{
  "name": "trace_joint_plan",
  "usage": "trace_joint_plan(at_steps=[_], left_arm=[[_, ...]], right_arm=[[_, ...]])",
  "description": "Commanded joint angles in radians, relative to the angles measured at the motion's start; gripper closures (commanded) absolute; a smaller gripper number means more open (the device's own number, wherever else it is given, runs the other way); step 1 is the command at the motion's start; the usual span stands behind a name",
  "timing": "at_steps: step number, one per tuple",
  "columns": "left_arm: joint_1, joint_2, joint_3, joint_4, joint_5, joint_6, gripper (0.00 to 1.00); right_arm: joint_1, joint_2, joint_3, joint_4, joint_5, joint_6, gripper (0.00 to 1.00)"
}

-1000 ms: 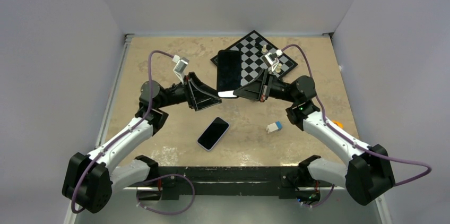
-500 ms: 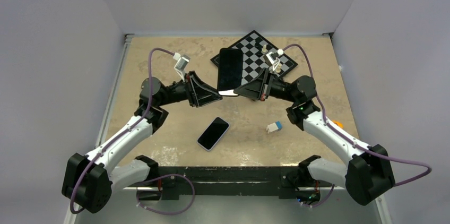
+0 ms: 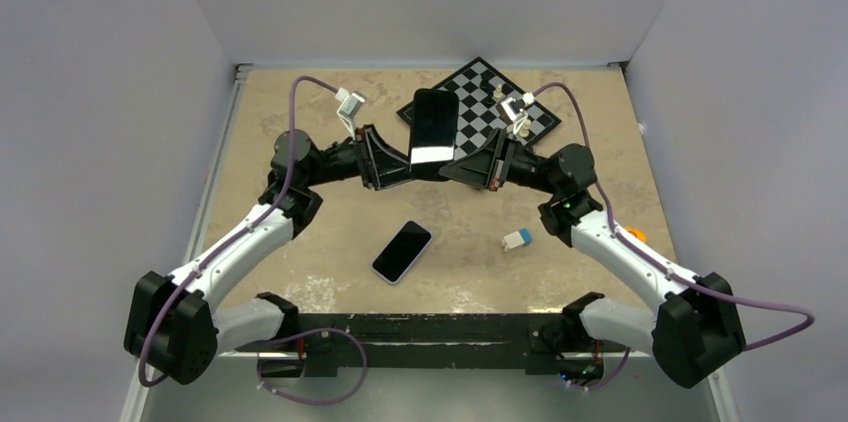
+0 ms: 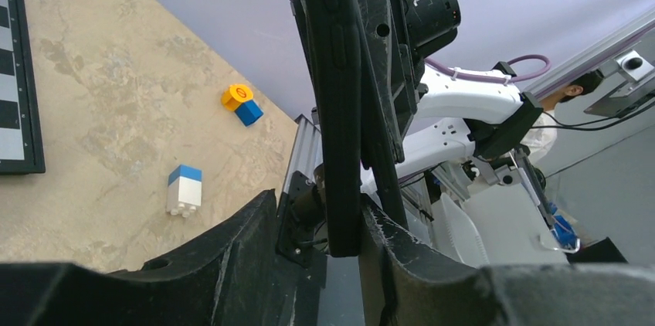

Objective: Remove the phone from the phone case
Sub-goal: Remove the phone case from the phone.

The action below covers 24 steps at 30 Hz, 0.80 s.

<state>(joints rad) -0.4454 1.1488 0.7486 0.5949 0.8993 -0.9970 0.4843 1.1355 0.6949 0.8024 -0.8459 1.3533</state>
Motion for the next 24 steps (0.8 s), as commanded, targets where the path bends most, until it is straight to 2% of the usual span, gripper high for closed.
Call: trace_joint_plan(at_steps=[1,7,13,15,17,18,24], left_arm=[[0.002,-0.001,0.073,0.079,-0.015,-0.038,0.57],[0.002,0.014,0.078,0.134,-0.005,-0.085,0.73],[0.002,0.048,0.058,0.188,-0.052,-0.166,1.0],[0.003,0.061,0.045,0.193,-0.088,-0.194,1.0],[0.006,0.068,0.034,0.132,-0.134,-0.199,1.0],[0.013,0.055,-0.007,0.029,-0.229,-0.198,1.0],[0.03,0.034,-0.057,-0.22,-0.41,-0.172,1.0]], right_arm=[[0.025,-0.038,0.019,0.01,-0.027,-0.047,1.0],[0.026,-0.053,0.038,-0.088,-0.017,-0.119,1.0],[0.028,-0.059,0.037,-0.181,0.005,-0.196,1.0],[0.027,-0.06,0.032,-0.208,0.015,-0.218,1.0],[0.028,-0.064,0.022,-0.225,0.024,-0.233,1.0],[0.028,-0.067,0.008,-0.237,0.03,-0.244,1.0],[0.048,-0.067,-0.057,-0.232,0.042,-0.252,1.0]])
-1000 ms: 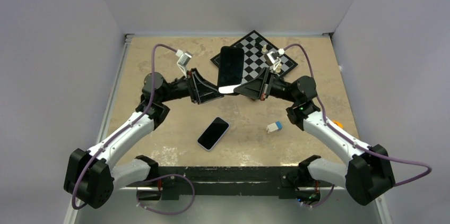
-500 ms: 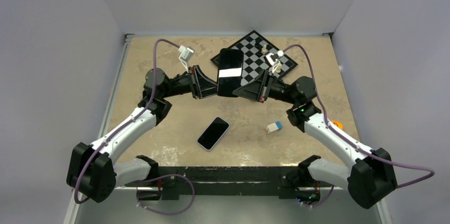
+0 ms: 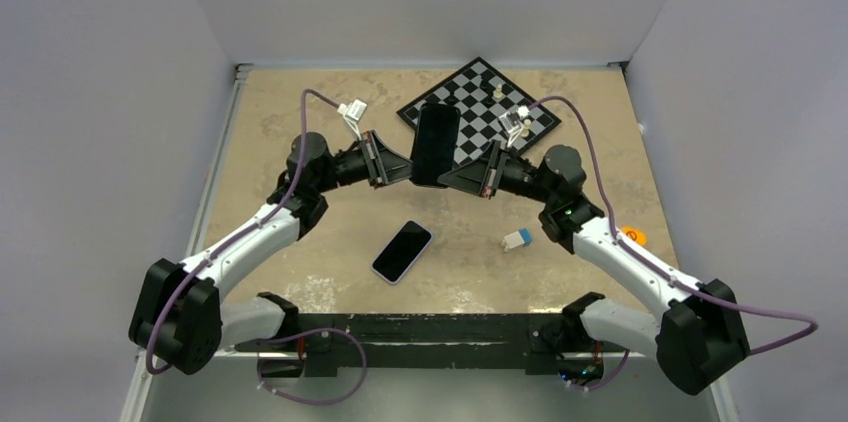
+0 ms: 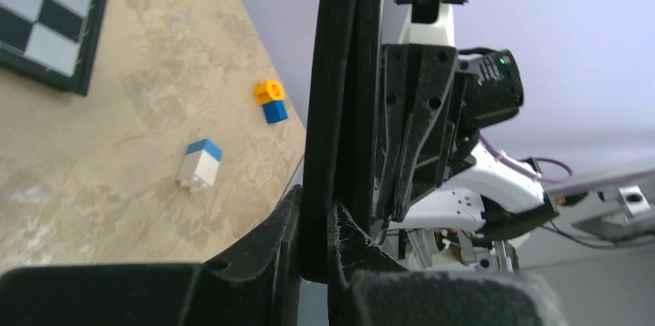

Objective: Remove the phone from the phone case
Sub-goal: Remove the phone case from the phone, then place the phone case at the center of the board.

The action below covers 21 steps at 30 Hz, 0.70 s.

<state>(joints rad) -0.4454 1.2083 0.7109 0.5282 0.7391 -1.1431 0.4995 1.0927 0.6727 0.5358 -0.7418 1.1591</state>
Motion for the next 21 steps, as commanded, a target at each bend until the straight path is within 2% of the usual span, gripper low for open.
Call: trace_joint_plan(at_steps=[1,6,14,21], left_arm=[[0.031,-0.029,-0.027,-0.16,-0.269,-0.02,1.0],[0.06,-0.046,-0.025,-0.26,-0.343,0.03,1.0],[0.122,-0.025,-0.03,-0.266,-0.351,0.009,1.0],[0.126,0.007,-0.091,-0.197,-0.417,-0.113,1.0]], right_arm=[[0.038,-0.025,-0.049,0.042,-0.06,-0.057,1.0],[0.064,-0.038,-0.115,0.059,-0.053,-0.055,1.0],[0.064,-0.1,-0.179,0.02,-0.035,-0.08,1.0],[0.064,-0.164,-0.134,-0.191,0.023,-0.214,1.0]])
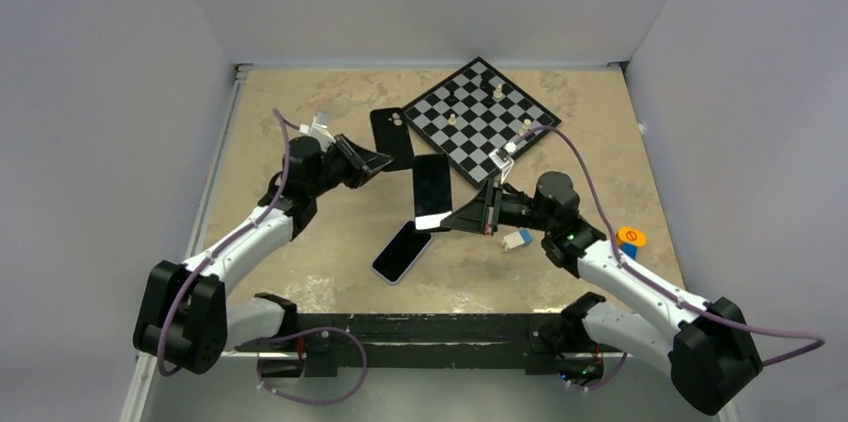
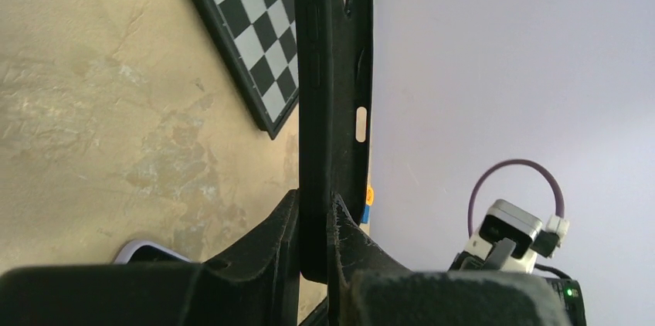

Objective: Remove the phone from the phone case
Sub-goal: Place the phone case at the center of the board.

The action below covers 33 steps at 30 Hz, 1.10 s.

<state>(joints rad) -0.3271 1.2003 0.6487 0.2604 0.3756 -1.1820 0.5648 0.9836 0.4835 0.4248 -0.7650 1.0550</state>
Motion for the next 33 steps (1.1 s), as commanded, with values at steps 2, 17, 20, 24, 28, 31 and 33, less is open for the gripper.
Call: trace_joint_plan(at_steps=[2,17,20,24,28,31,33], left_arm=[[0.008,0.017,-0.02,0.052,-0.062,-0.056,1.0],[0.088,0.223,0.388,-0.493,0.137,0.514,1.0],[0.12,0.295,0.504,-0.602,0.113,0.6,1.0],[0.179,0.402,0.608,-0.619,0.179,0.63,1.0],[0.202,0.532,0.754,-0.7,0.203,0.677,1.0],[0.212,0.615,0.834,-0.71,0.236,0.662,1.0],[0.216,0.658,0.879,-0.728,0.247,0.677,1.0]], right_arm=[[-0.001,-0.071,0.073,-0.152,0.068,-0.163,1.0],[-0.001,-0.043,0.172,-0.293,0.042,-0.252,1.0],[-0.001,-0.08,0.156,-0.308,0.058,-0.255,1.0],[-0.003,-0.138,0.135,-0.348,0.086,-0.261,1.0],[-0.003,-0.216,0.128,-0.412,0.135,-0.272,1.0],[-0.002,-0.268,0.127,-0.46,0.168,-0.271,1.0],[-0.003,-0.292,0.128,-0.486,0.178,-0.272,1.0]])
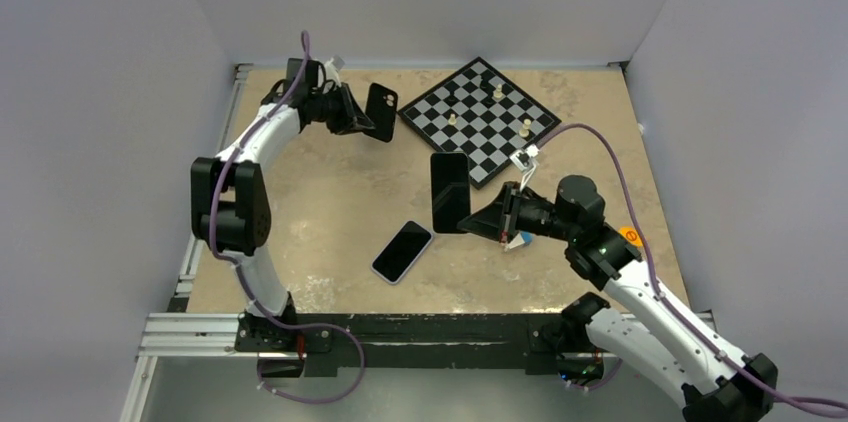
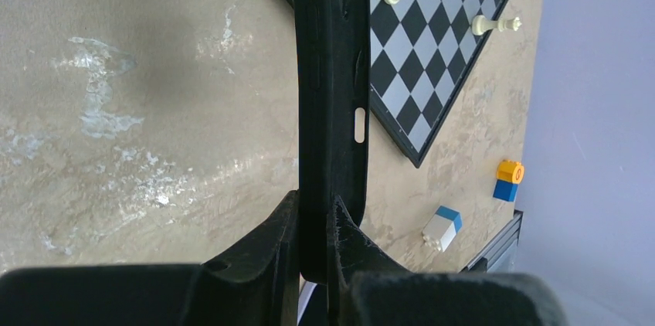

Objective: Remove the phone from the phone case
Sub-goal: Place the phone case at the center of the board.

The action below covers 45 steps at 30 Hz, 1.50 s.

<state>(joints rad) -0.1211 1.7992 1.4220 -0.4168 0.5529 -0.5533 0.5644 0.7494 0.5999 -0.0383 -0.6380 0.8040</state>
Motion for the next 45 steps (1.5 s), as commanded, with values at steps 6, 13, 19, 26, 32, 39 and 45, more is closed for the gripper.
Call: trace_joint_plan(at_steps=[6,13,19,26,32,39,45], left_arm=[[0.037,0.139,0.152,-0.064,0.053,0.032,1.0],[0.054,0.262,0.274,-0.114,0.028,-0.037,1.0],[0.059,0.341,0.303,-0.108,-0.006,-0.113,1.0],[0.063,0.411,0.362,-0.18,-0.082,-0.073,1.0],[0.069,0.453,0.411,-0.248,-0.073,-0.027,0.96],[0.069,0.441,0.412,-0.288,-0.132,-0.01,0.69],[0.07,0.411,0.419,-0.299,-0.141,-0.005,0.6]], right_arm=[[-0.002,-0.107,0.001,-0.07,0.073,-0.024,1.0],[-0.003,-0.122,-0.02,-0.049,0.061,0.002,1.0],[-0.002,-0.15,-0.016,-0.075,0.079,0.01,1.0],[-0.002,-0.15,-0.004,-0.097,0.089,0.004,1.0],[-0.003,-0.139,-0.008,-0.093,0.092,0.004,1.0],[-0.003,-0.13,-0.051,-0.096,0.113,-0.007,1.0],[-0.002,-0.085,-0.126,-0.088,0.144,-0.032,1.0]])
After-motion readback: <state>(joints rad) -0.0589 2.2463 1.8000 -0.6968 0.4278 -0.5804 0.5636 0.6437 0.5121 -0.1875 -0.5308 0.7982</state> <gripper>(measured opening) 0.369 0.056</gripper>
